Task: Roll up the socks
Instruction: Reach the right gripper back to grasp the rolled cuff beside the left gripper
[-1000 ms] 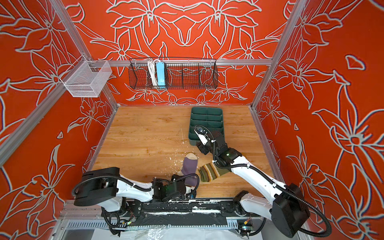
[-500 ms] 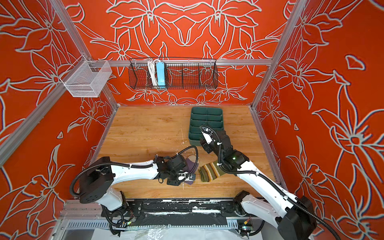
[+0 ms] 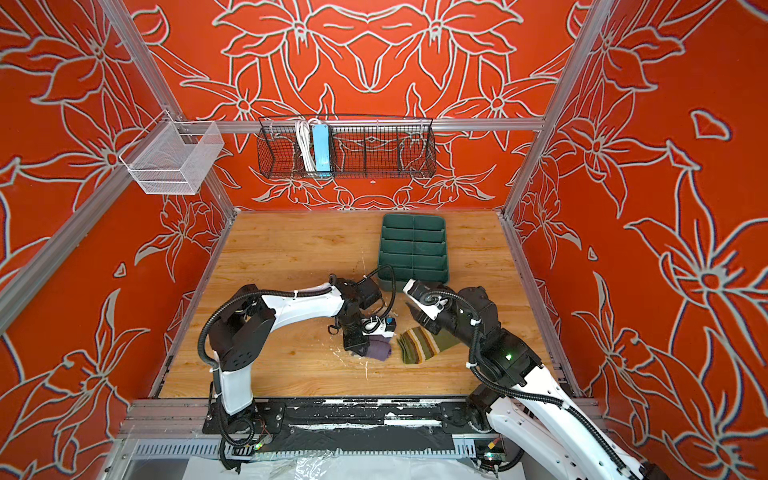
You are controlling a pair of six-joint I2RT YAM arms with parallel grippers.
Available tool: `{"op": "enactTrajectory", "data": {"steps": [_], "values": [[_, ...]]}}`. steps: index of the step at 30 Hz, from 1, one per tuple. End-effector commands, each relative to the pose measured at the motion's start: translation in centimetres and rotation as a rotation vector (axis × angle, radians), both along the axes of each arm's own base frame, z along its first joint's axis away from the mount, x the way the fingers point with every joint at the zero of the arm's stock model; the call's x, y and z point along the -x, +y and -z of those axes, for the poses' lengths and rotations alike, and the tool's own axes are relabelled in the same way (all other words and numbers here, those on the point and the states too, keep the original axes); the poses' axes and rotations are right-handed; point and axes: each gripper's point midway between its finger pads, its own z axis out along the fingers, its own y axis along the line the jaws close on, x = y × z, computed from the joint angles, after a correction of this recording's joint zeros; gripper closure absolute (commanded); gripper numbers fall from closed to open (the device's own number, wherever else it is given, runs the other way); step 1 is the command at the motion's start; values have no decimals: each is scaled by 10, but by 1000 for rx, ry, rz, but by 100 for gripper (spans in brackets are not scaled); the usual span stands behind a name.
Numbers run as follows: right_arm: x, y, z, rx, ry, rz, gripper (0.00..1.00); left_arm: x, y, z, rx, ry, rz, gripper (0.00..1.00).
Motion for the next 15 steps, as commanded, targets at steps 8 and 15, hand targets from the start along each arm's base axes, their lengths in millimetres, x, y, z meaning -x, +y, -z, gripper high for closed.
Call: {"op": "enactTrajectory", "data": {"steps": [8, 15], "values": [[68, 71, 119, 321, 159, -390, 41, 0, 24, 25, -136, 134, -87, 100], [38, 97, 153, 336, 93, -299, 38, -3, 24, 24, -128, 138, -99, 100]]}}
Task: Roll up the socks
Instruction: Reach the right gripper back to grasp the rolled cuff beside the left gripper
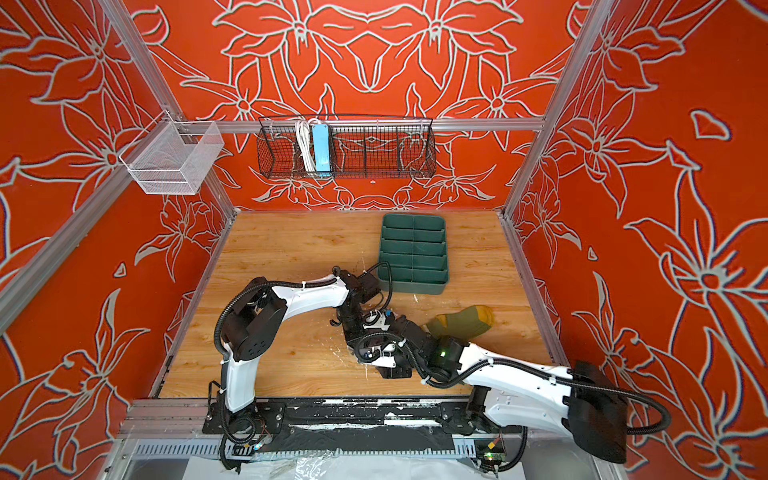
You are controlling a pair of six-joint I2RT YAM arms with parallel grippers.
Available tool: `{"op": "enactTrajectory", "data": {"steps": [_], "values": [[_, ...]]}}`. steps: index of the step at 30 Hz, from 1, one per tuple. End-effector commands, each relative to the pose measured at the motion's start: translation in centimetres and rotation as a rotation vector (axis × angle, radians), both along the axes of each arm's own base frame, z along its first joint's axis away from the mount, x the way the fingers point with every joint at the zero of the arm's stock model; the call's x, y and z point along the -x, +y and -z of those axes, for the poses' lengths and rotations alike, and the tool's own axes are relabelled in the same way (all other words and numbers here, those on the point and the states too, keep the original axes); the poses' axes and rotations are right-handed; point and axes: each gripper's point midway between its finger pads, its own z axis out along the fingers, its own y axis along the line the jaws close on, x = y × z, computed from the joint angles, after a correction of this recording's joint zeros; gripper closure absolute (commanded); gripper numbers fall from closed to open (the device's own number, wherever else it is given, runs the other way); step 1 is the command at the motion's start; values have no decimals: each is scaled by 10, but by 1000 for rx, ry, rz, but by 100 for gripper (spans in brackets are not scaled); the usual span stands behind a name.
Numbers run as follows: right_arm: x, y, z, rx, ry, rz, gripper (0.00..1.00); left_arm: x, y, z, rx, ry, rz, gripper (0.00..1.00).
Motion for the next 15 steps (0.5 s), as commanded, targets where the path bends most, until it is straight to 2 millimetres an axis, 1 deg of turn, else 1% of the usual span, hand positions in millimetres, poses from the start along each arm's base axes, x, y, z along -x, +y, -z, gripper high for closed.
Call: {"op": "enactTrajectory", "data": {"steps": [1, 5, 12, 15], "values": [[-33, 15, -8, -54, -135, 96, 38, -1, 21, 24, -107, 17, -11, 100], [-46, 16, 8, 3, -158, 137, 38, -1, 21, 24, -109, 22, -11, 100], [-51, 21, 28, 107, -152, 119, 43, -5, 19, 23, -105, 8, -20, 100], [-53, 21, 40, 172, -153, 103, 47, -6, 19, 22, -100, 3, -21, 100]]}}
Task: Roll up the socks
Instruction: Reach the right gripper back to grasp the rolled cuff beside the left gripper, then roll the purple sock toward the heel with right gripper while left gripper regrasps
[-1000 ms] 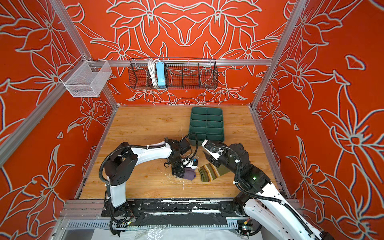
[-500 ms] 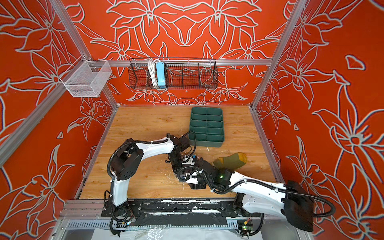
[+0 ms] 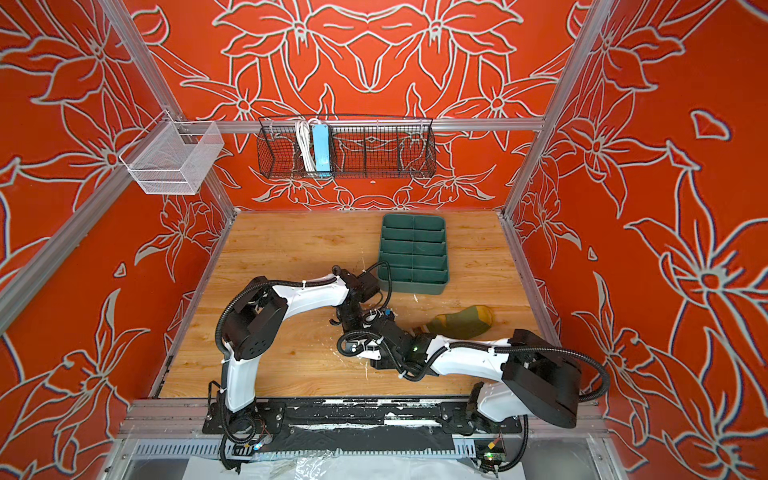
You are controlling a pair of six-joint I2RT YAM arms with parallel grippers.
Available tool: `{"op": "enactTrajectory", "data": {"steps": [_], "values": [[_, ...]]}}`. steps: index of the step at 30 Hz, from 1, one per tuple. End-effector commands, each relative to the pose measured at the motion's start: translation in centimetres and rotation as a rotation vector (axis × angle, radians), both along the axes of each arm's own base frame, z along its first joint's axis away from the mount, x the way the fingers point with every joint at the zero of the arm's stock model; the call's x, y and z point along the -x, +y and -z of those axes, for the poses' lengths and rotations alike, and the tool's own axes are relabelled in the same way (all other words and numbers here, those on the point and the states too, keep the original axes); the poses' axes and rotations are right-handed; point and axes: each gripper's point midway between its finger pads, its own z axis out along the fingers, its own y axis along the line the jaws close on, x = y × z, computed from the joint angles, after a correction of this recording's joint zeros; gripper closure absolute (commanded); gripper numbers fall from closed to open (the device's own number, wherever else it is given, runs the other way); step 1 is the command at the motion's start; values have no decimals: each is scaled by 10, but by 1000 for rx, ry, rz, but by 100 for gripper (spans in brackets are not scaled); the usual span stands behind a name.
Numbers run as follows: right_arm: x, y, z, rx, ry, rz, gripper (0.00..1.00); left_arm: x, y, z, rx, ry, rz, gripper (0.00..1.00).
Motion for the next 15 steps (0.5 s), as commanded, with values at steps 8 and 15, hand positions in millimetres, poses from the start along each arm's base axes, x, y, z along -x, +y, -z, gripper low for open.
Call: {"op": "enactTrajectory", "data": {"steps": [8, 15], "values": [[-3, -4, 21, 159, -6, -18, 75, -8, 15, 17, -86, -35, -8, 100], [5, -17, 26, 209, 21, -19, 100, -12, 17, -1, -33, -128, 4, 79]]}}
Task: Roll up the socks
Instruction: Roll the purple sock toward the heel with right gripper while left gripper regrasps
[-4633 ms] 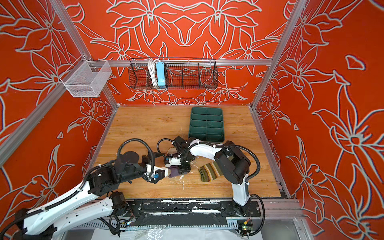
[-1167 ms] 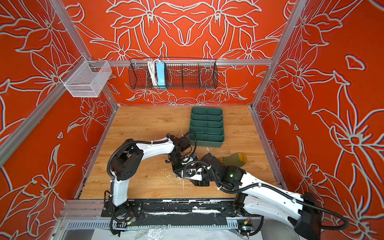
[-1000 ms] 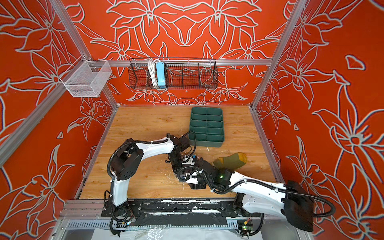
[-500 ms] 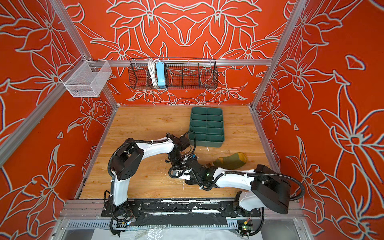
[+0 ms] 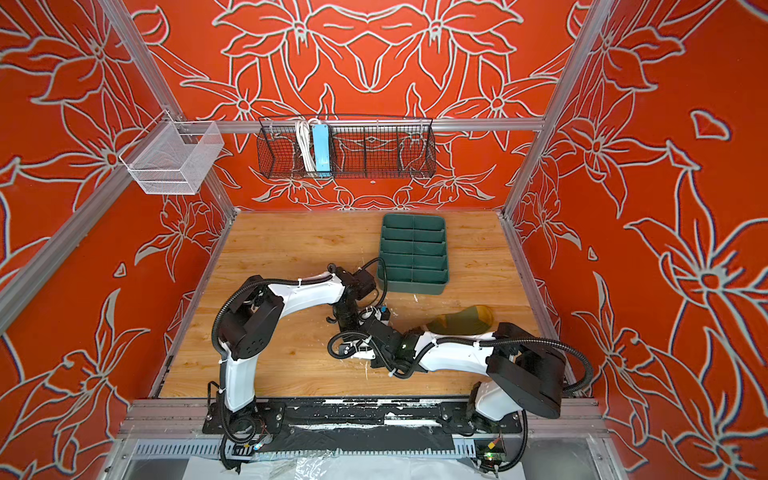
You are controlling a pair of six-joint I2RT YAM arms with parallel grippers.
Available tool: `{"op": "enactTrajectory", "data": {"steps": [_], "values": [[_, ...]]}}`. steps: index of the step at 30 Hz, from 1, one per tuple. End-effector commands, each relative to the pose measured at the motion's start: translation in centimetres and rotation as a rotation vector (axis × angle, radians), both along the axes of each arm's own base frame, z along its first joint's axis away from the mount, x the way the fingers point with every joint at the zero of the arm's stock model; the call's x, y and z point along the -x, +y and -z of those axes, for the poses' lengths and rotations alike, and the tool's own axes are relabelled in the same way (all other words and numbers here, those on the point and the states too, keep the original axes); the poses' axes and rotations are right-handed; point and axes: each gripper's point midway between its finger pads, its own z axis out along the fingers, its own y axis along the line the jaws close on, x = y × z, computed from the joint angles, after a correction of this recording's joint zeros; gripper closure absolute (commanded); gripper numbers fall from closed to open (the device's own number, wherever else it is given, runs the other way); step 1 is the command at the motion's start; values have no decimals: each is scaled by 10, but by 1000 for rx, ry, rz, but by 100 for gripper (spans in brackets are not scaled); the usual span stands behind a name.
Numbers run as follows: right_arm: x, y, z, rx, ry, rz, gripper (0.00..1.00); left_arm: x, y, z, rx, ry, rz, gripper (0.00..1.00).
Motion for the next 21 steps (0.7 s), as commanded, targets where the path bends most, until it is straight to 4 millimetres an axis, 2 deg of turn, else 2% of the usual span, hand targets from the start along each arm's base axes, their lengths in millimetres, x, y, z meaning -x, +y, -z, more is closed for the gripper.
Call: {"op": "enactTrajectory", "data": {"steps": [1, 5, 9, 15, 18, 21], "values": [[9, -23, 18, 101, 53, 26, 100, -2, 6, -5, -1, -81, 20, 74], [13, -26, 19, 100, 68, 16, 100, 1, 10, -18, 42, -141, 35, 61], [22, -28, 25, 125, 114, -16, 100, -5, 18, -32, 74, -270, 38, 50], [33, -27, 27, 143, 209, -68, 100, -29, 24, -59, 129, -515, 38, 37], [38, -25, 23, 144, 263, -89, 100, -47, 32, -74, 125, -664, 2, 36], [41, -23, 18, 142, 320, -100, 100, -64, 43, -99, 139, -848, -64, 35]]}}
